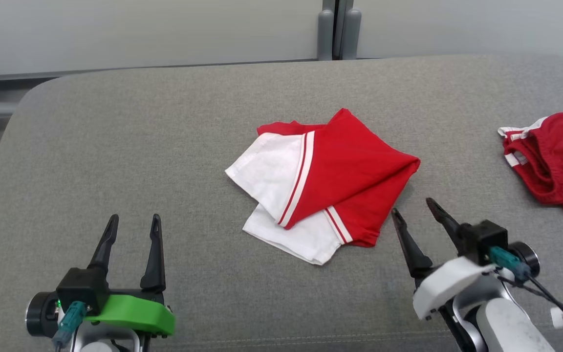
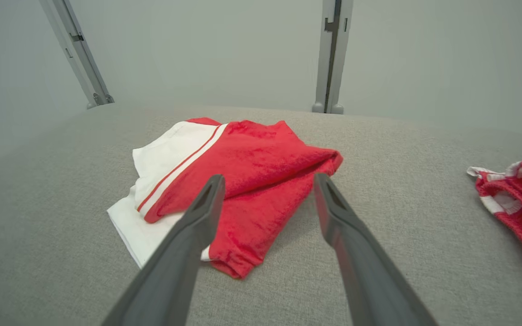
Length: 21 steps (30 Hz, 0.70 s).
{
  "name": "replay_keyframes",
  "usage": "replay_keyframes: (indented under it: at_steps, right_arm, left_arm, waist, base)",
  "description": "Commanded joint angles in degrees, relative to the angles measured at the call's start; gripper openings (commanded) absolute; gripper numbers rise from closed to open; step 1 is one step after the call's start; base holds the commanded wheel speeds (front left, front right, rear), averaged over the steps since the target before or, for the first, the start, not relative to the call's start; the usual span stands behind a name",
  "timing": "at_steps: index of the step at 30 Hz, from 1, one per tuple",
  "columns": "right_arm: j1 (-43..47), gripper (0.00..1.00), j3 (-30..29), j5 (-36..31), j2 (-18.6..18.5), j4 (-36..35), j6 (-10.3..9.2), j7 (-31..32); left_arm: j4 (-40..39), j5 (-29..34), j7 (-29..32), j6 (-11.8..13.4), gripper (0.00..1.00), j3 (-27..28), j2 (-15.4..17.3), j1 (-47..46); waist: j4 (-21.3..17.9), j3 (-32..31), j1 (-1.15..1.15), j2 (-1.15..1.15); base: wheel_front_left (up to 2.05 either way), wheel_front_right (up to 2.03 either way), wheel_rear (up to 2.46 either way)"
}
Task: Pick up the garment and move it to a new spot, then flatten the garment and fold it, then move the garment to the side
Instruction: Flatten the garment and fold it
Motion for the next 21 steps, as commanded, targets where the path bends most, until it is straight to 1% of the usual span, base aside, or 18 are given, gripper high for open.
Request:
replay_keyframes:
  at_steps: [1, 6, 10, 14, 21]
  right_arm:
    - [-1.54, 1.00, 0.82, 0.56, -0.86, 0.37, -0.04, 1.14]
    - [-9.28, 1.00, 7.65, 2.44, -5.27, 2.62, -0.06, 9.16]
    - [-16.16, 1.00, 13.33, 4.30, -7.52, 4.70, -0.05, 13.84]
    - [-23.24, 1.00, 19.21, 6.44, -8.72, 8.07, -0.05, 16.86]
    - [-34.57, 1.00, 27.56, 10.99, -8.35, 17.97, -0.06, 19.23]
  left_arm:
    - [0.30, -0.36, -0.49, -0.22, 1.00, -0.11, 0.08, -0.96]
    - [1.32, -0.38, -1.39, -0.79, 1.00, -1.49, -1.18, -3.53]
    - [2.89, -0.60, -2.39, -1.48, 1.00, -2.68, -2.31, -6.13]
    - [4.79, -1.02, -3.24, -2.12, 1.00, -3.97, -3.58, -8.69]
    - [7.41, -2.09, -3.92, -3.06, 1.00, -6.24, -5.18, -12.23]
  waist:
    - [1.20, 1.35, 0.00, -0.01]
    - [4.27, 4.72, 0.00, -0.01]
    - [7.42, 7.62, 0.00, -0.01]
    - [10.64, 9.96, 0.00, -0.01]
    - [16.29, 12.87, 0.00, -0.01]
  base:
    - [0.00, 0.00, 0.00]
    - [0.00, 0.00, 0.00]
    - [0.00, 0.00, 0.00]
    - [0.00, 0.00, 0.00]
    - [0.00, 0.00, 0.00]
